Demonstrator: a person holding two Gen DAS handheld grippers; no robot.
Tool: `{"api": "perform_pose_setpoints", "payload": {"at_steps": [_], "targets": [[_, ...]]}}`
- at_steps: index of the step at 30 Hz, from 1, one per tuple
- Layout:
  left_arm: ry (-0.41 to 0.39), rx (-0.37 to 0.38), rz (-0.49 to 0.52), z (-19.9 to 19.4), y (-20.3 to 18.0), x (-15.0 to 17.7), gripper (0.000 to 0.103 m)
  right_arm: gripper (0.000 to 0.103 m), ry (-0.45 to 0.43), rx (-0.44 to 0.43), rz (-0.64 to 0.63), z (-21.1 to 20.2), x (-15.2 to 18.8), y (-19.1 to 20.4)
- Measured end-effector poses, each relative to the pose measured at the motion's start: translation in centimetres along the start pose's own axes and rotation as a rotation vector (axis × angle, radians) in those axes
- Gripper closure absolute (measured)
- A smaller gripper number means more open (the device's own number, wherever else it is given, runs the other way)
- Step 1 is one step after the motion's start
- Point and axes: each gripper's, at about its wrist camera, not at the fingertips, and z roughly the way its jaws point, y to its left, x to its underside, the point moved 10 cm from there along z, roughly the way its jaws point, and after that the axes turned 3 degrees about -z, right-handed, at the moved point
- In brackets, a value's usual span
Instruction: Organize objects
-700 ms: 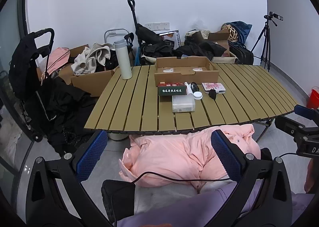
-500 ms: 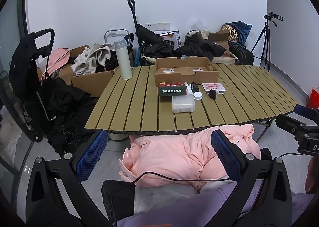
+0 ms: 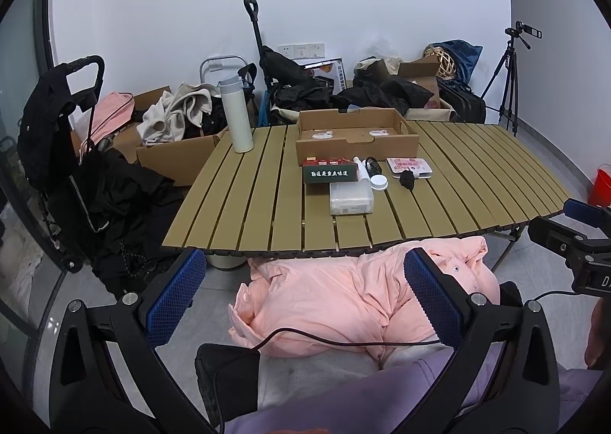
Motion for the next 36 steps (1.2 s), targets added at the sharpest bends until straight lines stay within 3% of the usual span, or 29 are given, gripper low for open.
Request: {"api": "perform_pose_setpoints", "payload": {"at_steps": [36], "targets": [[0.028, 0.007, 0.005, 0.54, 0.32, 0.48, 0.000, 0.000, 0.014, 0.010, -0.005, 0.77, 0.38, -0.24]]}}
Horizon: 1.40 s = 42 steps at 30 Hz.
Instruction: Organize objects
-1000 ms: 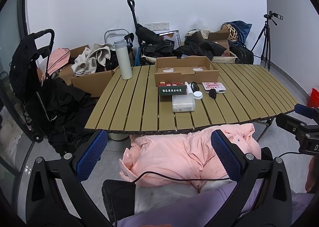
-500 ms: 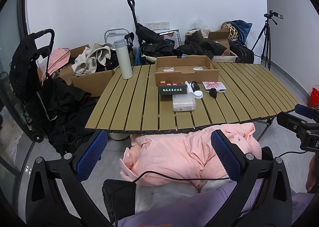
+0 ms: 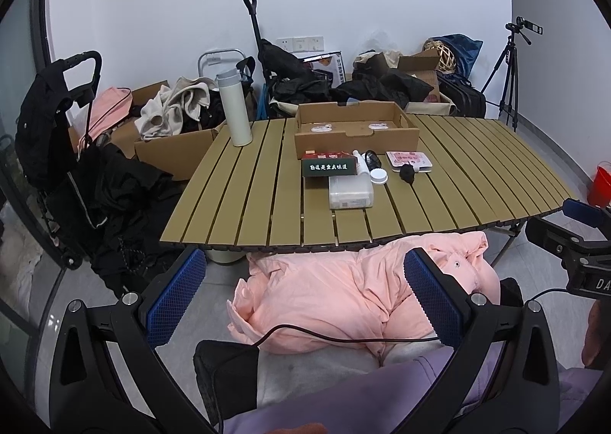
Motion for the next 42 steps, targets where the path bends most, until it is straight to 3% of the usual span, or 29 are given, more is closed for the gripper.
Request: {"api": "perform_pose_setpoints", "payload": {"at_steps": [11, 17, 21, 22, 25, 27, 29, 32, 34, 36, 42], "targets": [[0.047, 0.024, 0.030, 1.9, -1.0, 0.2, 0.000, 0.000, 0.012, 0.050, 0.009, 2.4, 0.1, -2.4], [0.115, 0.112, 0.058, 5.2, -1.6, -0.4, 0.000, 0.000, 0.028, 0.027, -0.003, 5.6, -0.9, -2.8], [0.133, 0.124, 0.062, 8.8, -0.8, -1.1, 0.000, 0.000, -0.046, 0.008, -0.051, 8.2, -2.2, -2.7], [0.138, 0.120, 0.074, 10.0, -0.6, -1.2, 0.000, 0.000, -0.036, -0.010, -0.072, 9.2, -2.2, -2.4], [0.104, 0.115, 0.069, 12.7, 0.3, -2.0, 0.000, 0.000, 0.131, -0.015, -0.149, 14.0, -0.7, -1.8], [0.057, 0.115, 0.041, 14.0, 0.8, -2.9, 0.000, 0.000, 0.196, -0.055, -0.111, 16.6, -0.2, -1.8], [0.040, 0.132, 0.015, 15.8, 1.1, -3.5, 0.000, 0.000, 0.165, -0.099, -0.056, 17.8, -1.0, -1.9], [0.141, 0.246, 0.019, 19.1, -0.1, -2.8, 0.002, 0.001, 0.138, -0.083, -0.119, 20.4, -2.8, -1.0], [0.128, 0.269, 0.023, 20.4, -0.8, -3.3, 0.002, 0.015, 0.150, -0.143, -0.108, 21.9, -3.5, -0.2], [0.103, 0.263, 0.009, 21.9, -1.0, -4.3, 0.001, 0.036, 0.175, -0.207, -0.076, 23.9, -4.2, 0.9], [0.144, 0.251, -0.092, 29.0, 0.6, -8.1, 0.001, 0.038, 0.184, -0.313, -0.008, 29.3, -7.7, 3.7]]}}
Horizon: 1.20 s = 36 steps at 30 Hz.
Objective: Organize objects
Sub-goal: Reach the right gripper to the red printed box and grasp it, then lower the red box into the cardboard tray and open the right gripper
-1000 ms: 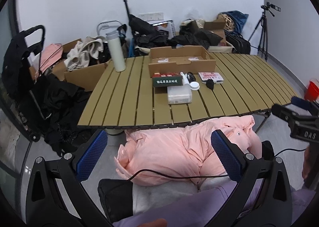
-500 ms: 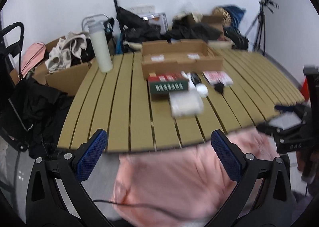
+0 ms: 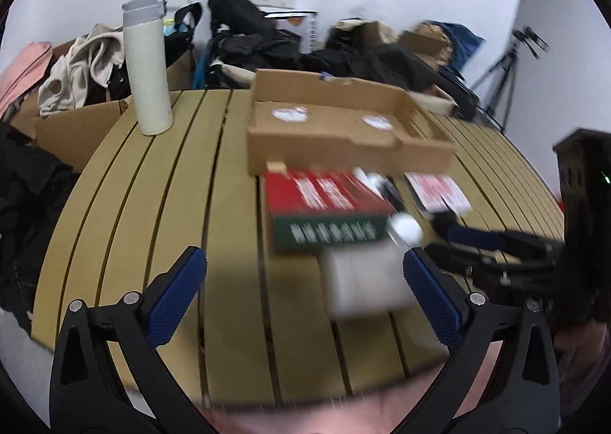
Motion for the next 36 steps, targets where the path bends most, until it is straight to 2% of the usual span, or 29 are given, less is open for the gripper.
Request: {"api": "perform_pose_setpoints", "payload": {"at_steps": [2, 4, 5, 6, 9, 11, 12, 13, 15, 17, 19, 24, 28, 31, 33, 36], "targets": [[-0.008, -0.047, -0.035, 1.4, 1.5, -1.6, 0.006, 0.038, 0.006, -0.013, 0.033, 2.1, -1.9, -0.2], [-0.062, -0.078, -0.071, 2.3, 2.6, -3.1, 0.006, 0.046, 0.028, -0.046, 0.076, 4.2, -3.3, -0.3], [-0.078, -0.064, -0.079, 2.7, 2.8, -3.6, 0.006, 0.048, 0.032, -0.068, 0.096, 5.0, -3.7, -0.3], [-0.069, -0.044, -0.074, 3.3, 2.7, -3.7, 0.005, 0.051, 0.034, -0.084, 0.111, 5.6, -4.1, -0.3], [0.093, -0.059, -0.014, 6.8, 2.6, -2.6, 0.007, 0.055, 0.082, -0.036, 0.110, 8.0, -4.3, -0.6], [0.099, -0.019, -0.063, 7.6, 2.7, -2.5, 0.007, 0.057, 0.098, -0.052, 0.140, 8.7, -4.1, -0.9], [0.118, 0.008, -0.078, 8.1, 2.7, -2.1, 0.011, 0.059, 0.097, -0.068, 0.158, 8.8, -4.1, -1.1], [0.131, 0.018, -0.085, 8.2, 2.5, -1.8, 0.030, 0.062, 0.105, -0.070, 0.169, 9.0, -4.1, -1.4], [0.161, 0.063, -0.111, 8.3, 1.8, -0.9, 0.046, 0.081, 0.135, -0.084, 0.195, 9.7, -3.7, -1.6], [0.141, 0.064, -0.127, 7.4, 1.2, -0.8, 0.046, 0.085, 0.137, -0.109, 0.213, 9.4, -3.6, -1.3], [0.106, 0.071, -0.117, 6.0, 0.5, -1.4, 0.046, 0.085, 0.107, -0.089, 0.194, 8.2, -4.0, -0.9], [-0.022, 0.160, -0.118, -0.7, -2.0, -3.7, 0.046, 0.085, 0.010, -0.089, 0.153, 1.9, -4.9, 0.7], [-0.072, 0.193, -0.089, -2.9, -4.0, -5.9, 0.046, 0.085, -0.051, -0.080, 0.147, -1.5, -5.9, 1.2], [-0.081, 0.190, -0.063, -2.4, -5.1, -9.4, 0.046, 0.085, -0.078, -0.074, 0.147, -2.7, -8.1, 0.6], [-0.069, 0.179, -0.042, -0.5, -5.6, -12.6, 0.046, 0.085, -0.090, -0.080, 0.157, -2.7, -10.3, -0.3], [0.002, 0.157, -0.043, 3.6, -4.9, -15.8, 0.046, 0.085, -0.092, -0.074, 0.180, -1.3, -14.2, -2.3]]}}
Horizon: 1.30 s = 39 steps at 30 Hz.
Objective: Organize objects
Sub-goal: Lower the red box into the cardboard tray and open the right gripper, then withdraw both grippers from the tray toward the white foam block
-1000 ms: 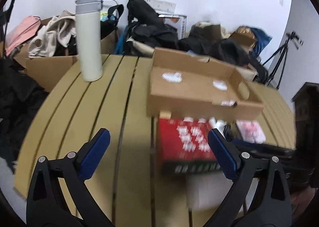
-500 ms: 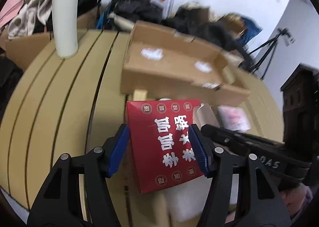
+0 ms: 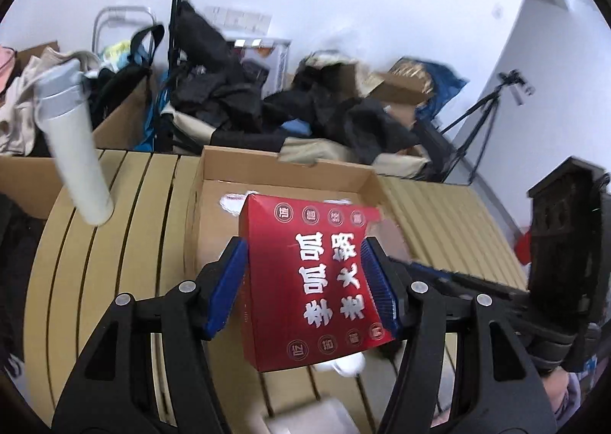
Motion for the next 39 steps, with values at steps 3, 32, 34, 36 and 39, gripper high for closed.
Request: {"api": "perform_pose_setpoints", "payload": {"at_steps": [3, 32, 34, 36, 39], "targets": [[0.051, 0.000, -0.046, 5.0, 2.3, -3.0, 0.046, 0.085, 0.034, 0.013, 0.010, 4.1, -3.6, -1.6], [0.028, -0.259, 0.102, 0.3, 7.1, -5.1, 0.000, 0.017, 0.126, 0.285, -0.236, 5.5, -7.9, -6.3], [0.025, -0.322, 0.118, -3.6, 7.6, -4.0, 0.000, 0.017, 0.122, 0.348, -0.265, 0.9, -7.4, -7.3], [0.003, -0.383, 0.117, -6.8, 8.5, -3.1, 0.000, 0.017, 0.110, 0.403, -0.244, -3.2, -6.8, -8.9], [-0.016, -0.430, 0.097, -10.7, 9.1, -1.7, 0.000, 0.017, 0.087, 0.429, -0.170, -8.4, -5.2, -10.6]]}}
